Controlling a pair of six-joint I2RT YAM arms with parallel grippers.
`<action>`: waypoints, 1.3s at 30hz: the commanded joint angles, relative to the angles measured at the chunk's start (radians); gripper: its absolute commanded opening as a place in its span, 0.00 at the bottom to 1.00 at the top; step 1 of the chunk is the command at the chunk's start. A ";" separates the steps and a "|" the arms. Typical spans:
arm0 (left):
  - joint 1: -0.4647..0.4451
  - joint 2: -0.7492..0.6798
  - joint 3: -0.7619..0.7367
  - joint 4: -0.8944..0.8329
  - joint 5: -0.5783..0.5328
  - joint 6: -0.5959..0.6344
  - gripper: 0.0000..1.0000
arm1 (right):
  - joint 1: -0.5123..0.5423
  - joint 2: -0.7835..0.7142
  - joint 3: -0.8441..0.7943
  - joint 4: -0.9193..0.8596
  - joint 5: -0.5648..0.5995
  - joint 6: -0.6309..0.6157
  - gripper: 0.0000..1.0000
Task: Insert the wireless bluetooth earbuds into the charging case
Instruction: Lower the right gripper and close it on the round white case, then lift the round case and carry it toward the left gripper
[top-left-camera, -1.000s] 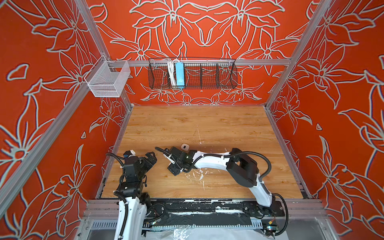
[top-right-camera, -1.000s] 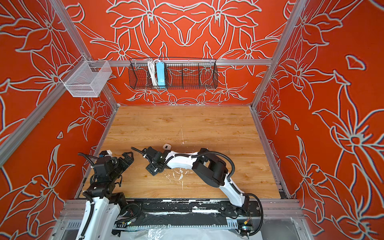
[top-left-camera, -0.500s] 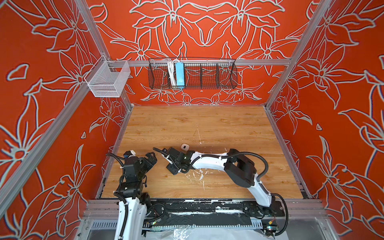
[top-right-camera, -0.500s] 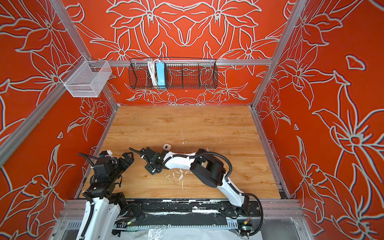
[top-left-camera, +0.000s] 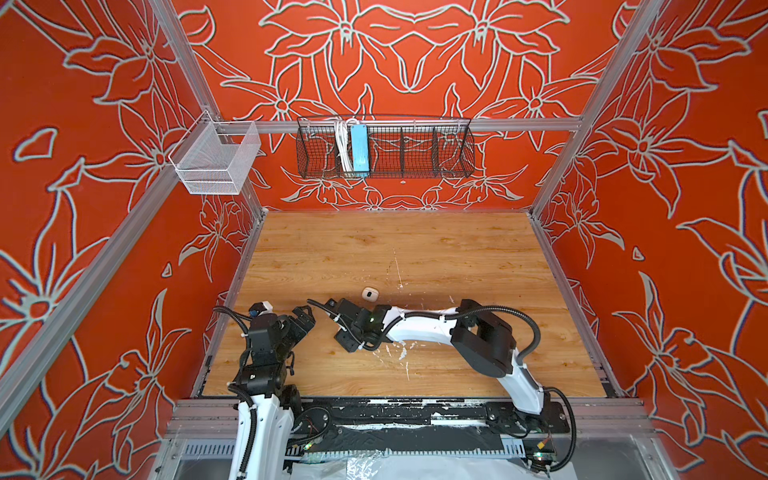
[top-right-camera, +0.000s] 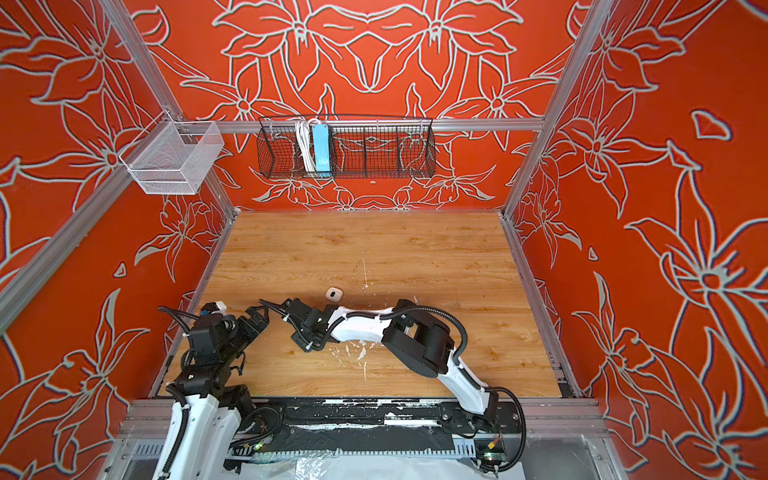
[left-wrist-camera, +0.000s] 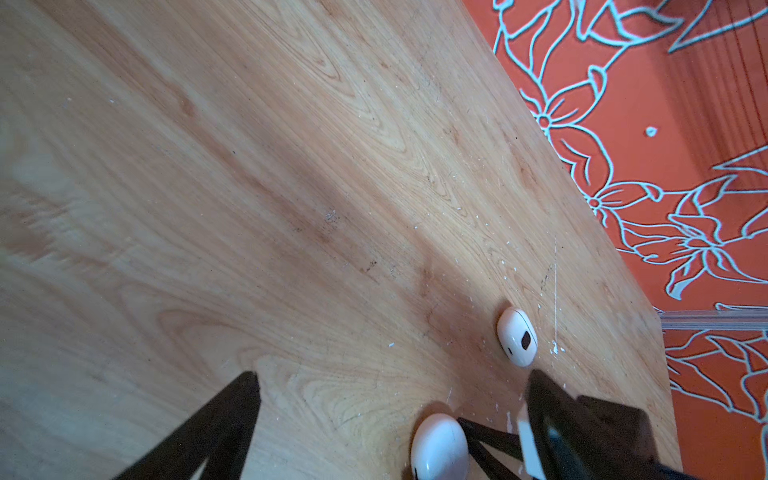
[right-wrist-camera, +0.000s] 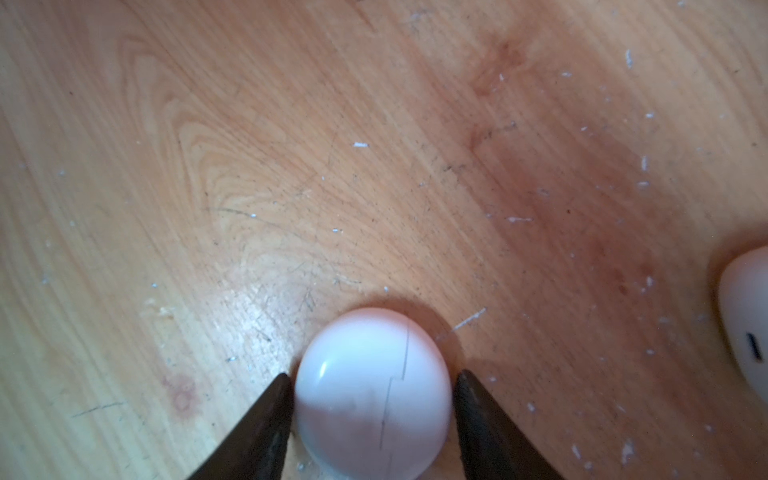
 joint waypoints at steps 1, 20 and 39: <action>0.007 0.000 -0.006 0.003 0.012 -0.001 0.99 | 0.009 0.005 -0.026 -0.054 0.019 0.004 0.60; 0.007 0.030 -0.002 0.176 0.425 -0.070 0.93 | 0.011 -0.376 -0.332 0.186 0.128 -0.167 0.44; -0.320 -0.024 0.010 0.597 0.763 -0.112 0.68 | 0.142 -0.952 -0.804 0.533 0.412 -0.786 0.36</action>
